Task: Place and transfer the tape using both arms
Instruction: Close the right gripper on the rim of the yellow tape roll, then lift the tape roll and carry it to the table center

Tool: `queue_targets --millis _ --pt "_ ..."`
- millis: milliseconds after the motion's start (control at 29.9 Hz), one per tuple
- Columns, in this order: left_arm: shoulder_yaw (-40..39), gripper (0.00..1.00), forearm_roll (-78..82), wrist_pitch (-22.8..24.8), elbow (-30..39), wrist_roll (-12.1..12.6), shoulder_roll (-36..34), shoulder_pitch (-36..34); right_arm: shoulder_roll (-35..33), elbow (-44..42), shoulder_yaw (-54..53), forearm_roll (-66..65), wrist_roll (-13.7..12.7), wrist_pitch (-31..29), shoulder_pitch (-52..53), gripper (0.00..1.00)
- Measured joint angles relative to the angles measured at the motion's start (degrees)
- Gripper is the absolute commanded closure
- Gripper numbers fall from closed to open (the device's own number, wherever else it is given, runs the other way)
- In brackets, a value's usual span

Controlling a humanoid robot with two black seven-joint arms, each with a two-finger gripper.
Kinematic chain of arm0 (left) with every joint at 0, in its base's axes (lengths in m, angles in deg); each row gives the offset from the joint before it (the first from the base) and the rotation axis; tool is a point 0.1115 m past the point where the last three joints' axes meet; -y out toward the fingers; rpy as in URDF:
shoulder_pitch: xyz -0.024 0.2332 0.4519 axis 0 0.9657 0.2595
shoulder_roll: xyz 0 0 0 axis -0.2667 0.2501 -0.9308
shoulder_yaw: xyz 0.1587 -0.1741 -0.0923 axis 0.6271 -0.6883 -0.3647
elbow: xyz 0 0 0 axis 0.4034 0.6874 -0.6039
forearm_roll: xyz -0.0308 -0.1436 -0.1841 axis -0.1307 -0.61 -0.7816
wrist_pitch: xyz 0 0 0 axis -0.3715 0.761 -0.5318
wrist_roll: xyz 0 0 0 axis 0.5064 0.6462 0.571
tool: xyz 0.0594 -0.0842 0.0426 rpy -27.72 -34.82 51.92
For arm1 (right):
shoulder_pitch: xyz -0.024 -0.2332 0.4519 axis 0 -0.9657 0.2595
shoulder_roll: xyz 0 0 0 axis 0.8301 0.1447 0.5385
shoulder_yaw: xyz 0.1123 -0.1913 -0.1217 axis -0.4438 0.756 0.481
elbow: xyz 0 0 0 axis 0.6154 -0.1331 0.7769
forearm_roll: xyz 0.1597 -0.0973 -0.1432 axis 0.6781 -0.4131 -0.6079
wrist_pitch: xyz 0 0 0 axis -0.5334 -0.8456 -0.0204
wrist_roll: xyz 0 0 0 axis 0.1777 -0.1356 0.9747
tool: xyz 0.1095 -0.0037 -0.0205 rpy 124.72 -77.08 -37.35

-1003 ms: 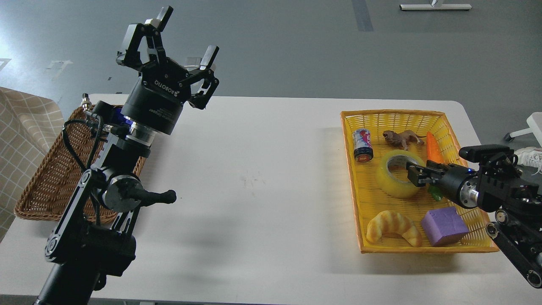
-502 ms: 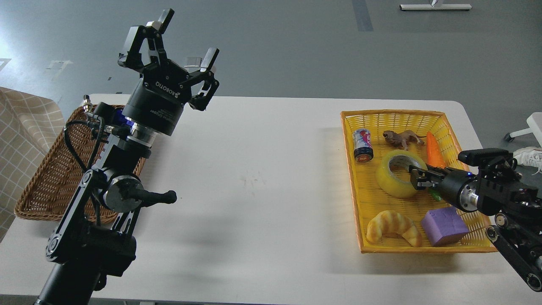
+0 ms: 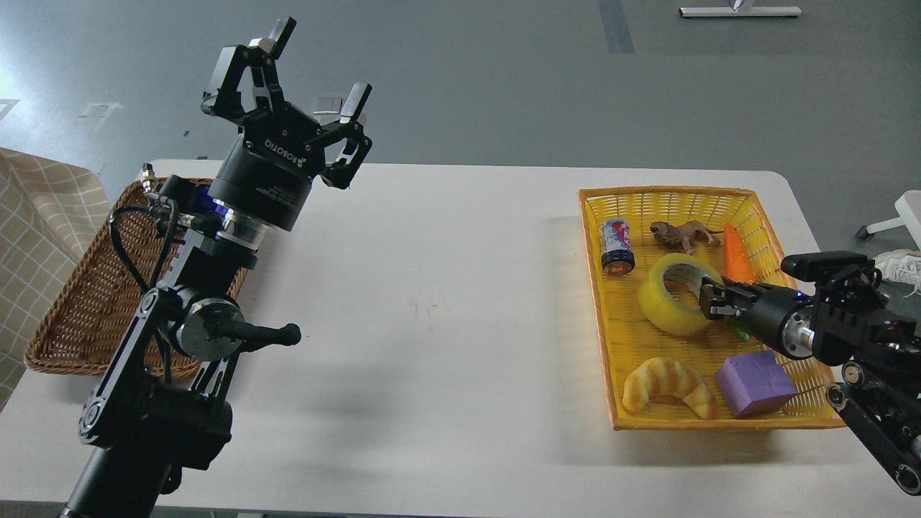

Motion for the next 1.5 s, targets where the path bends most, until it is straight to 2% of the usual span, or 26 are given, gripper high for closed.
queue_targets --millis 301,568,970,1271,1505 --pt "0.2 0.02 0.0 0.1 0.0 0.0 0.1 0.0 -0.5 1.0 -1.4 0.5 0.1 0.1 1.9 0.82" --pt "0.7 0.02 0.0 0.1 -0.1 0.1 0.1 0.0 0.4 1.6 -0.5 0.8 0.1 -0.6 10.6 0.82" --pt "0.8 0.02 0.1 0.3 -0.1 0.1 0.0 -0.1 15.6 0.0 11.0 0.8 -0.3 -0.8 22.6 0.82" --pt "0.1 0.02 0.1 0.3 -0.1 0.1 -0.1 0.0 24.0 -3.9 18.2 0.6 -0.6 0.0 23.4 0.83" --pt "-0.7 0.02 0.0 0.3 -0.1 0.1 -0.2 1.2 27.8 -11.4 24.1 0.6 -0.3 4.2 22.9 0.83"
